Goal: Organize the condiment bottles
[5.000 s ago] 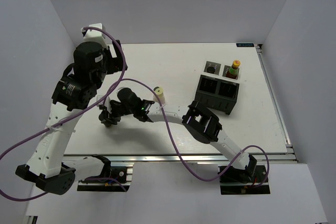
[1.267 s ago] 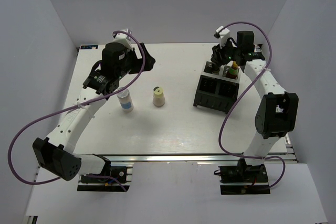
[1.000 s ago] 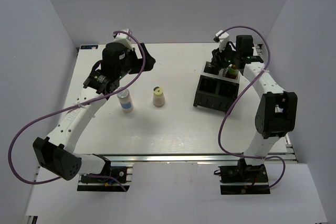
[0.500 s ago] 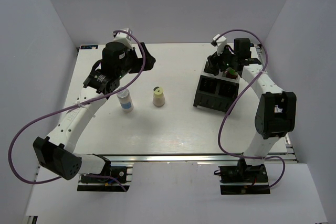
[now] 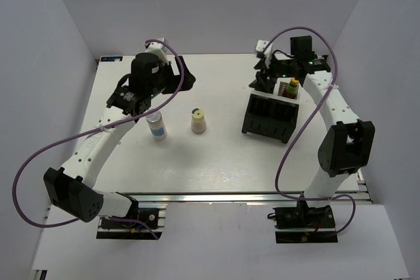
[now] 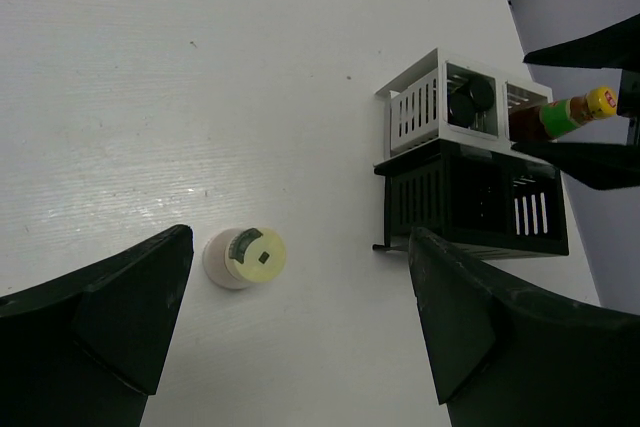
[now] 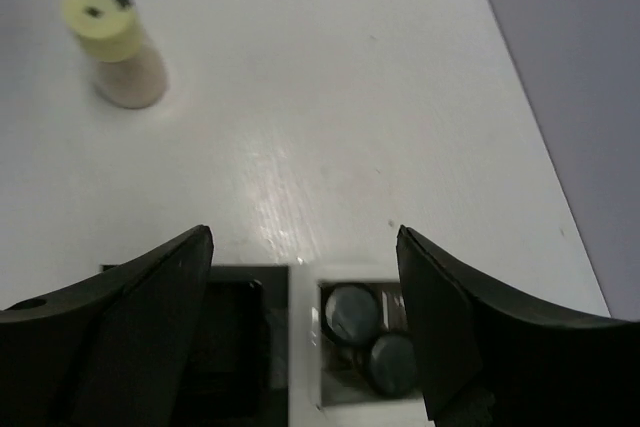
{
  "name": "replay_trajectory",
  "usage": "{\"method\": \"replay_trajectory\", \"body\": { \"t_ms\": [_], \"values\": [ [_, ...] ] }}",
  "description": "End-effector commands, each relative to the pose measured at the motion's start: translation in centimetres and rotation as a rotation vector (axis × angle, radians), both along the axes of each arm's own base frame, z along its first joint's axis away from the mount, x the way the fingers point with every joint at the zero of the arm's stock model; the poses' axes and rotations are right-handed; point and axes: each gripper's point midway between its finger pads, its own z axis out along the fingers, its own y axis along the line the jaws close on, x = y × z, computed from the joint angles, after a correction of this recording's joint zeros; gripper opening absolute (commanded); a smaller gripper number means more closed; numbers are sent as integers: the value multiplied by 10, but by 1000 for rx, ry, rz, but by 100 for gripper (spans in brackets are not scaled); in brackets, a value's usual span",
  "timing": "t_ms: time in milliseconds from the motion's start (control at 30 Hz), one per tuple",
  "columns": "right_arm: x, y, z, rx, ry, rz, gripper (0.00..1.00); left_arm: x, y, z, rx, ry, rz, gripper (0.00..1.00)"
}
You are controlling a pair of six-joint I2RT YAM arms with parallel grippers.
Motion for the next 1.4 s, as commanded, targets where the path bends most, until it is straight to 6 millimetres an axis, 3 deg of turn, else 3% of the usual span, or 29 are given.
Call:
{"method": "replay_trajectory", "body": {
  "t_ms": [0,33,100,133,167,233,267,367,733,967,1167,1367],
  "values": [
    [-66,53,-4,-10,28,300,79,-8,4,6,-2,4,-2,98],
    [-68,61,-11,-40,50,277,79,-10,5,4,4,15,-1,97],
    [-92,90,-27,-52,105,297,79,-9,13,3,23,16,43,98],
    [-87,101,-27,-40,100,247,80,-12,17,5,28,17,53,97],
    [-105,115,-39,-39,124,260,81,-13,19,5,33,16,61,97],
    [-102,130,-42,-31,103,189,89,-17,28,8,45,11,89,98],
    [-113,143,-52,-43,118,206,89,-19,30,9,50,10,96,98],
    [-116,162,-71,-68,164,174,89,-25,39,10,64,14,122,98],
    [-94,209,-111,-92,217,113,89,-45,56,12,68,25,174,98],
    [-80,233,-115,-73,208,86,89,-51,63,13,73,21,196,98],
    [-74,237,-126,-94,196,66,77,-51,65,11,81,27,201,98],
    [-83,229,-129,-121,168,103,48,-49,64,10,78,22,201,98]
  ]
}}
